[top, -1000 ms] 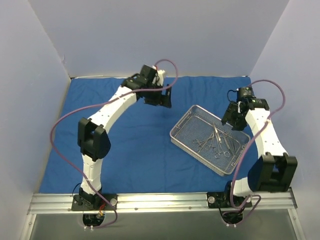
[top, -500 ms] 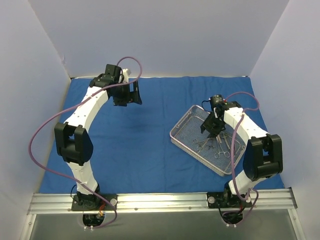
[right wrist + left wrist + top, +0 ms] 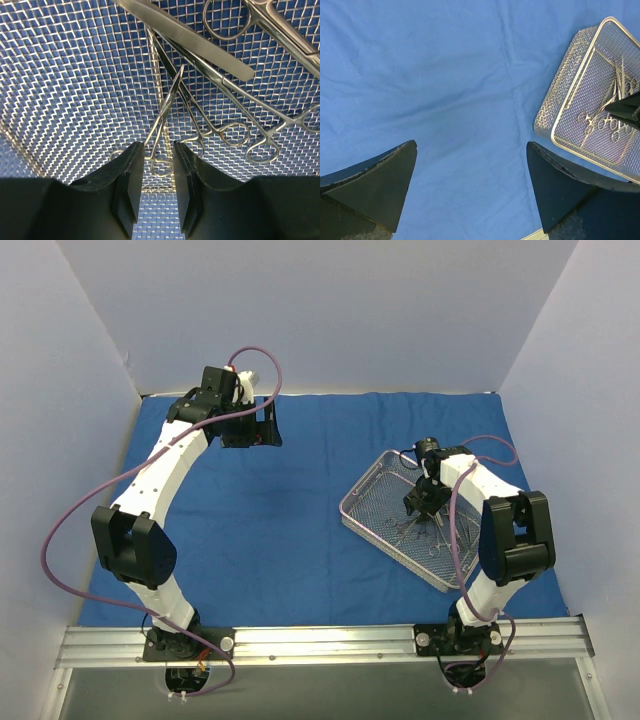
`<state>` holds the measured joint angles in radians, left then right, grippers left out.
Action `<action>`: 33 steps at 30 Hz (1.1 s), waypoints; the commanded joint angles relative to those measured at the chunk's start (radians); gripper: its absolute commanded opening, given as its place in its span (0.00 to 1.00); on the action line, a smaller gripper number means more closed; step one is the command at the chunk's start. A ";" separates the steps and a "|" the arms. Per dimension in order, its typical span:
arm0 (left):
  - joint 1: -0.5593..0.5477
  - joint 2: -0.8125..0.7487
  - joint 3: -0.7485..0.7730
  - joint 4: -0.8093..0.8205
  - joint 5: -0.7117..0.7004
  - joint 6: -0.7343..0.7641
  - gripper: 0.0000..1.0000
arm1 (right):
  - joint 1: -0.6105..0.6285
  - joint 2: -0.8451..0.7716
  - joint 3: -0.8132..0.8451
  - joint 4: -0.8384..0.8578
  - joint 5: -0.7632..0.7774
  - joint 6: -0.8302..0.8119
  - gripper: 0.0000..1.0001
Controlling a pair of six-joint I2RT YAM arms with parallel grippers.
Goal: Open and lay out the surgical kit
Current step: Pick up the medical item from the container.
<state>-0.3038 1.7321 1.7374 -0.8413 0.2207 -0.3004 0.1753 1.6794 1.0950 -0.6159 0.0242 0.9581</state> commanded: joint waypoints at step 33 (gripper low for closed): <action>0.002 -0.008 -0.002 0.056 0.114 0.024 0.95 | -0.026 -0.035 0.057 0.041 -0.013 -0.142 0.00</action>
<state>-0.2943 1.7508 1.7283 -0.8383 0.2886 -0.2844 0.1364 1.7290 1.0710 -0.5285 0.0093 0.8684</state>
